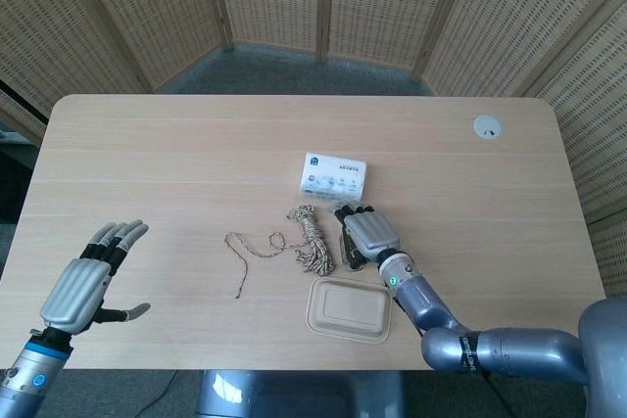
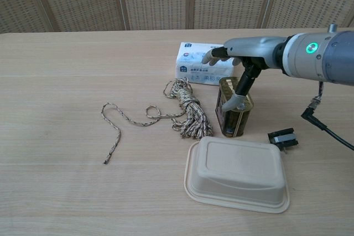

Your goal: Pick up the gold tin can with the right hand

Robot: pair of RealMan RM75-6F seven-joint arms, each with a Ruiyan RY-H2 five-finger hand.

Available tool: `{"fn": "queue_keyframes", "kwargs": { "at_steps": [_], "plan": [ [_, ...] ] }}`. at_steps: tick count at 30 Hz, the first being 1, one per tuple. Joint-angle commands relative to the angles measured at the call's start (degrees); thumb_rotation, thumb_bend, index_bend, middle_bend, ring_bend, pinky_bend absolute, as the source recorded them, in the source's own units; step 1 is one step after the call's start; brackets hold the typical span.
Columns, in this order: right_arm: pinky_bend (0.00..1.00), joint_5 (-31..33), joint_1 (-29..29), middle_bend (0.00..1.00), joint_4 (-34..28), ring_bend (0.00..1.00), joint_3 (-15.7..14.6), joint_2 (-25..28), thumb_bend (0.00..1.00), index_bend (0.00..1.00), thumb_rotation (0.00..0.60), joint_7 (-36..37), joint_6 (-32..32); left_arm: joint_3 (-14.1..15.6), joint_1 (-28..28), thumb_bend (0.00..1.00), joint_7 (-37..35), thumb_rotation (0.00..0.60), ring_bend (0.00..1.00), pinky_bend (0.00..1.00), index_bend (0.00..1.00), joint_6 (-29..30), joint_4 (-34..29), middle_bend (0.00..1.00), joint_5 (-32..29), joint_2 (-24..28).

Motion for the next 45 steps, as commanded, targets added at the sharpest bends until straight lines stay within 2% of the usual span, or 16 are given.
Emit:
{"fn": "queue_keyframes", "kwargs": {
  "at_steps": [1, 7, 17, 29, 40, 45],
  "plan": [
    [0.0, 0.3, 0.5, 0.0, -0.05, 0.0, 0.28, -0.59, 0.1, 0.0, 0.6, -0.44, 0.73, -0.01, 0.02, 0.14, -0.06, 0.6, 0.0, 0.0, 0.0, 0.07, 0.02, 0.0, -0.01, 0.04],
    [0.0, 0.38, 1.57, 0.0, 1.64, 0.0, 0.42, -2.82, 0.09, 0.0, 0.6, -1.91, 2.39, 0.08, 0.0, 0.14, -0.02, 0.6, 0.0, 0.0, 0.0, 0.13, -0.1, 0.0, 0.31, -0.02],
    [0.0, -3.56, 1.34, 0.0, 9.97, 0.0, -0.85, -6.8, 0.09, 0.0, 0.6, -0.83, 1.41, 0.42, 0.71, 0.14, 0.19, 0.6, 0.0, 0.0, 0.0, 1.04, -0.54, 0.0, 0.44, 0.56],
    [0.0, -7.67, -2.79, 0.0, 12.75, 0.0, -3.44, -4.4, 0.09, 0.0, 0.6, 1.48, 1.22, 0.38, 0.59, 0.14, 1.53, 0.6, 0.0, 0.0, 0.0, 0.98, -1.54, 0.0, 0.9, 0.52],
    [0.0, -7.82, -5.05, 0.0, 15.67, 0.0, -2.86, -2.39, 0.09, 0.0, 0.6, 4.1, -0.94, 0.39, 0.66, 0.14, 2.67, 0.6, 0.0, 0.0, 0.0, 1.11, -2.46, 0.0, 0.92, 0.6],
    [0.0, -6.58, -4.52, 0.0, 15.76, 0.0, -2.54, -3.01, 0.09, 0.0, 0.6, 3.0, -2.26, 0.49, 0.69, 0.14, 2.53, 0.6, 0.0, 0.0, 0.0, 1.19, -2.47, 0.0, 1.41, 0.49]
  ]
}}
